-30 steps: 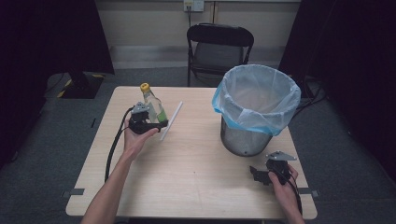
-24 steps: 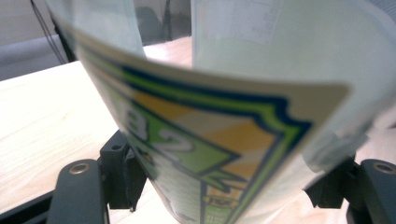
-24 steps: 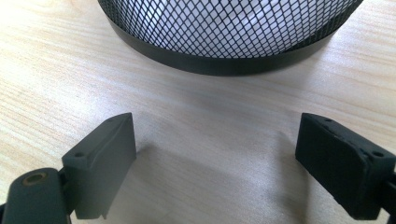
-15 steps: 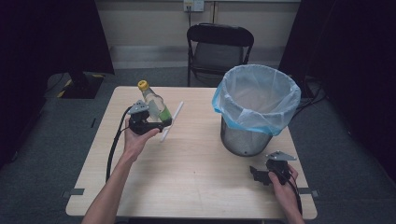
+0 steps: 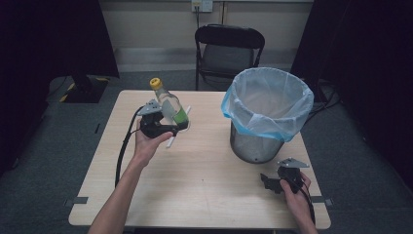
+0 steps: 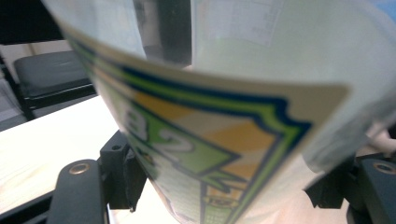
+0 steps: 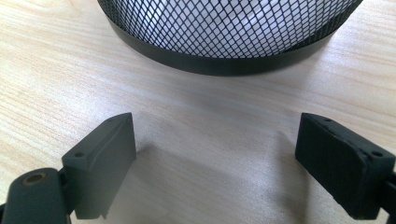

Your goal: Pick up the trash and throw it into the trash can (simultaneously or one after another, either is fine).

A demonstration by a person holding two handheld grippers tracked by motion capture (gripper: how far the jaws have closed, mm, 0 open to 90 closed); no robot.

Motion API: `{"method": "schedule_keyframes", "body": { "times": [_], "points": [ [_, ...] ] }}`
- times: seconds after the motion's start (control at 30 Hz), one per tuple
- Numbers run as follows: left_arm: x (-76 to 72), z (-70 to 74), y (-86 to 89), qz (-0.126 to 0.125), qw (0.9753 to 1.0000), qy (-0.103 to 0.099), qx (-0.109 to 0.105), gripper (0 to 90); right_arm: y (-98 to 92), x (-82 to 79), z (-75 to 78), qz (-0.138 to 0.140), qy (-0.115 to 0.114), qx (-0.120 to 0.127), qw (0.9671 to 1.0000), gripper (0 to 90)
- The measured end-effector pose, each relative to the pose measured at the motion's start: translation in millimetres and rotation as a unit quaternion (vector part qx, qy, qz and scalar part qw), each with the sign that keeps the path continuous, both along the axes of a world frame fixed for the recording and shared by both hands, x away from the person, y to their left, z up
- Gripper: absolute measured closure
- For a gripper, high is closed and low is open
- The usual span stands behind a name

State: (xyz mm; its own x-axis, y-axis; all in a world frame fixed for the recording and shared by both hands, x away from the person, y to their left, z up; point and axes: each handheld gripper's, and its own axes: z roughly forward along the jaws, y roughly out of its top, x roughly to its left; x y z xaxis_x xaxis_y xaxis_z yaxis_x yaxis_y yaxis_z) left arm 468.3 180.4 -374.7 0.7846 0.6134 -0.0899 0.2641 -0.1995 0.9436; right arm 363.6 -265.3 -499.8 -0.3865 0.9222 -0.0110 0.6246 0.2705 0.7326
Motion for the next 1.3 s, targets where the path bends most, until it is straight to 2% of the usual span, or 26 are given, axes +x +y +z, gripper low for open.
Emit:
{"method": "schedule_keyframes", "body": {
  "times": [0.07,0.13,0.17,0.2,0.23,0.27,0.37,0.57,0.8,0.97,1.1,1.3],
  "points": [
    [-1.0,2.3,-1.5,-0.003,1.0,-0.002,-0.003,28.1,-0.1,0.0,0.0,0.0,0.0,0.0,1.0,11.5],
    [-2.9,9.4,-4.4,-0.013,0.9996,-0.002,-0.024,28.1,-0.1,0.1,0.0,0.0,0.0,0.0,1.0,11.5],
    [-3.5,12.4,-5.4,-0.014,0.9995,-0.003,-0.027,28.1,-0.1,0.1,0.0,0.0,0.0,0.0,1.0,11.5],
    [-3.5,12.4,-5.4,-0.014,0.9995,-0.003,-0.027,28.1,-0.1,0.1,0.0,0.0,0.0,0.0,1.0,11.5],
    [-4.3,19.5,-6.7,-0.013,0.9996,-0.016,-0.019,28.1,-0.1,0.1,0.0,0.0,0.0,0.0,1.0,11.5],
    [-4.3,19.5,-6.7,-0.013,0.9996,-0.016,-0.019,28.1,-0.1,0.1,0.0,0.0,0.0,0.0,1.0,11.5],
    [-6.8,33.1,-10.0,-0.017,0.9992,-0.029,-0.019,28.1,-0.1,0.1,0.0,0.0,0.0,0.0,1.0,11.5],
    [-9.5,49.1,-13.8,-0.018,0.9984,-0.045,-0.028,28.1,-0.1,0.1,0.0,0.001,0.0,0.0,1.0,11.5],
    [-8.8,62.6,-18.8,-0.023,0.9977,-0.051,-0.038,28.1,-0.1,0.1,0.0,0.001,0.0,0.0,1.0,11.5],
    [-7.2,70.1,-22.1,-0.023,0.9973,-0.061,-0.034,28.1,-0.2,0.1,0.0,0.001,0.0,0.0,1.0,11.5],
    [-0.6,76.4,-24.9,-0.019,0.9968,-0.059,-0.049,28.1,-0.2,0.1,0.0,0.001,0.0,0.0,1.0,11.5],
    [3.4,87.1,-33.0,-0.021,0.9963,-0.064,-0.055,28.1,-0.2,0.1,0.0,0.001,0.0,0.0,1.0,11.5]
  ]
}}
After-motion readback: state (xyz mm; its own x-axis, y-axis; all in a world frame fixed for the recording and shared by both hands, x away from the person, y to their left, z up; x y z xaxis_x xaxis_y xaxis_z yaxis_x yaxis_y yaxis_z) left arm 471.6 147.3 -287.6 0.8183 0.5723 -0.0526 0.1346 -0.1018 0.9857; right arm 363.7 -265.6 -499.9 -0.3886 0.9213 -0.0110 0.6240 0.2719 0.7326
